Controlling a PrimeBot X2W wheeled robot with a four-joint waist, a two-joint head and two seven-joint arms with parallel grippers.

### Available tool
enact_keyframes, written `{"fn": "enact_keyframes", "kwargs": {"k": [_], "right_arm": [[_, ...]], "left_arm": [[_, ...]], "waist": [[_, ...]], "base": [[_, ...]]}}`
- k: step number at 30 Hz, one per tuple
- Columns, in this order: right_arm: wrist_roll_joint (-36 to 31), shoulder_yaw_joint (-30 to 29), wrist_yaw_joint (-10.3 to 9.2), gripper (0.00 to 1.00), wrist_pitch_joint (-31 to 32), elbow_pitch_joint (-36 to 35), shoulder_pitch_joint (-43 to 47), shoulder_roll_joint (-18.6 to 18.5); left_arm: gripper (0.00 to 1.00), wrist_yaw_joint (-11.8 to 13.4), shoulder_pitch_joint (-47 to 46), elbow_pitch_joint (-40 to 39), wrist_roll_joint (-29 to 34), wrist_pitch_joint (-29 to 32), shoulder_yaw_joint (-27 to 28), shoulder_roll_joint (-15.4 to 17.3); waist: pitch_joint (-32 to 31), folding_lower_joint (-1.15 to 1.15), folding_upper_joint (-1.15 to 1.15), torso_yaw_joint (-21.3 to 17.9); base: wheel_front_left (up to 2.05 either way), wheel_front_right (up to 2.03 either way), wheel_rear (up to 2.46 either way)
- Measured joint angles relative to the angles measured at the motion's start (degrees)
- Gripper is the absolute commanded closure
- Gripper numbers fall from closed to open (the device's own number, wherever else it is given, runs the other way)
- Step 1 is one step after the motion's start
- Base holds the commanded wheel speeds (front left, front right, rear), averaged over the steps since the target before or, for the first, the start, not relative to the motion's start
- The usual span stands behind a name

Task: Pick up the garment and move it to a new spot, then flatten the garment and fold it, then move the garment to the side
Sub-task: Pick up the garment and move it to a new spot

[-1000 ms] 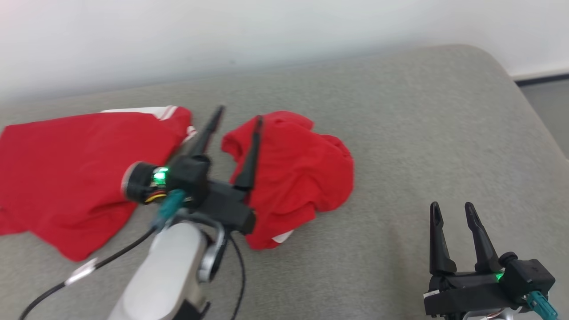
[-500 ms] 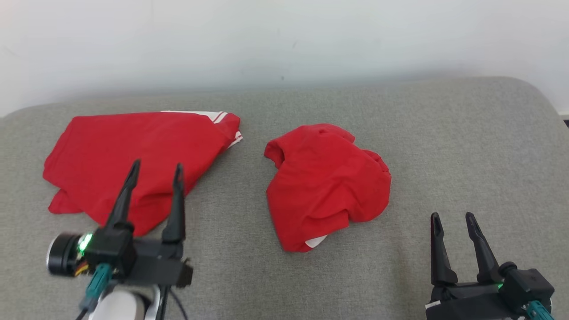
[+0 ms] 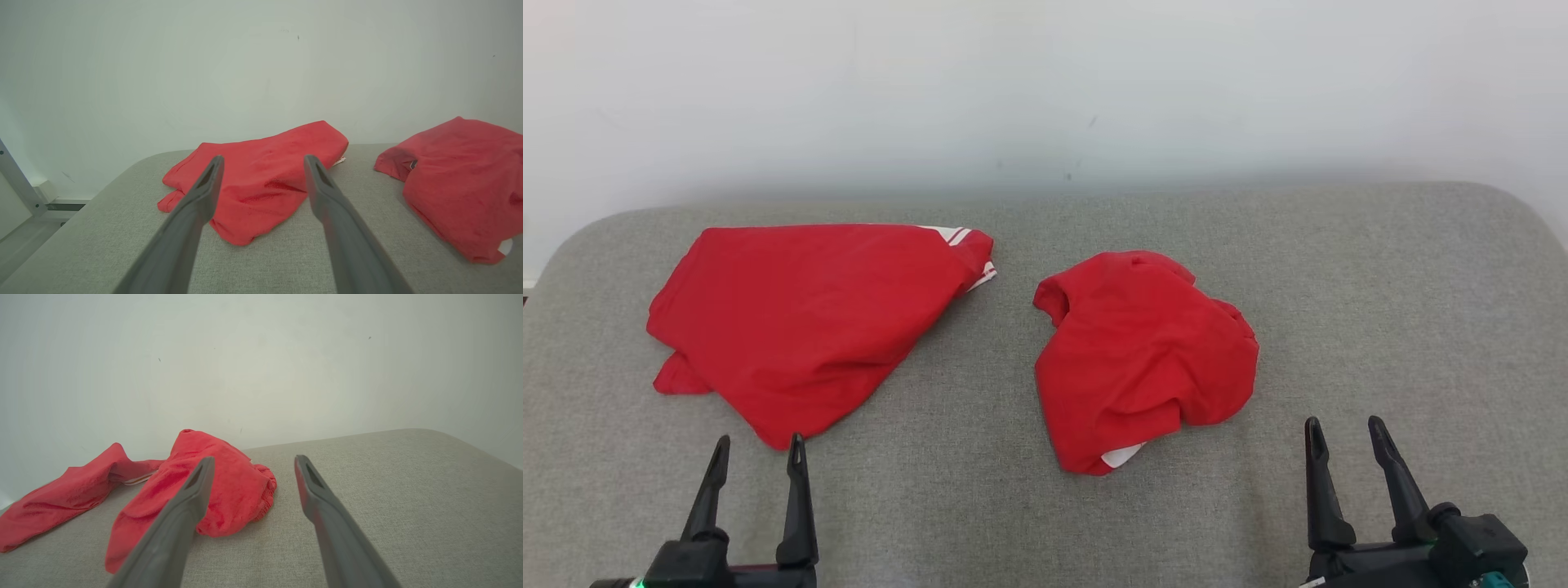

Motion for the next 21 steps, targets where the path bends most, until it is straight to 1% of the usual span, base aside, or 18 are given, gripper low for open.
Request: {"fn": "enact_keyframes", "kwargs": {"k": [5,10,21], "right_arm": [[0.0,0.3,0.00,0.00,0.0,0.3,0.4,0.0],[0.0,0.5,0.00,0.00,0.0,1.0,0.4,0.0],[0.1,0.4,0.00,0.00,0.0,1.6,0.4,0.0]], "left_arm": [[0.00,-0.1,2.3,-1.2,0.6,0.0,1.8,-1.7],[0.00,-1.0,3.6,-1.8,2.0,0.0,3.2,-3.6],[0.00,-2.3,3.8,-1.8,3.0,0.0,4.9,-5.4]], "waist": [[-0.4,0.00,0.00,0.4],[-0.2,0.01,0.00,0.4],[0.2,0.00,0.00,0.0]], "base": [[0.00,0.00,0.00],[0.00,0.00,0.00],[0.00,0.00,0.00]]}}
